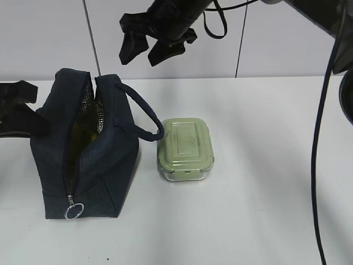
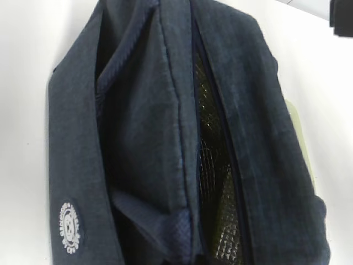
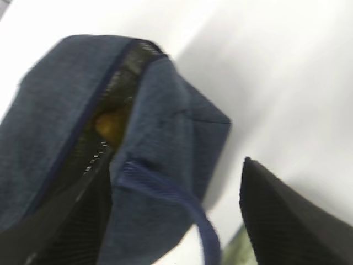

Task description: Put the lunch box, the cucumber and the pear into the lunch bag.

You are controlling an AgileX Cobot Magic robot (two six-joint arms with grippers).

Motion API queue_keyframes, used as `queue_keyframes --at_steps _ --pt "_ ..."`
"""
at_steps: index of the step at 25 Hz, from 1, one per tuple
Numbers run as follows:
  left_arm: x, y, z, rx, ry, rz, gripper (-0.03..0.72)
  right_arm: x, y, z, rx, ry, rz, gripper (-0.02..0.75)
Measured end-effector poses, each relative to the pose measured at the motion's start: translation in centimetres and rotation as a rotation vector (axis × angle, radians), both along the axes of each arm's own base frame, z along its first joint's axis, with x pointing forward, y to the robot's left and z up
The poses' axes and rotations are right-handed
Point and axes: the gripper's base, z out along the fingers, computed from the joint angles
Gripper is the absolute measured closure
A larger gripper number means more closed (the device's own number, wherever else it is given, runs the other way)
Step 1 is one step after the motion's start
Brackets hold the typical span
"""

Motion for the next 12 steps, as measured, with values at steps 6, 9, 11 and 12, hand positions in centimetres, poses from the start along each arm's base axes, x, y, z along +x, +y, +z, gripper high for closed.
queue_keyframes --at_steps 6,9,11,12 --pt "0.0 0.0 0.0 0.000 0.000 0.000 0.701 0.9 -3.4 1.7 -0.020 -0.036 -0.085 0.181" --pt "0.0 0.0 0.0 0.000 0.001 -0.001 0.701 1.3 -5.5 2.9 -0.016 -0.057 -0.130 0.182" --pt "0.0 0.0 0.0 0.000 0.001 -0.001 0.701 1.6 -6.8 3.4 -0.024 -0.073 -0.156 0.182" --pt "0.0 0.0 0.0 0.000 0.001 -0.001 0.701 1.7 -7.4 3.5 -0.037 -0.078 -0.170 0.182"
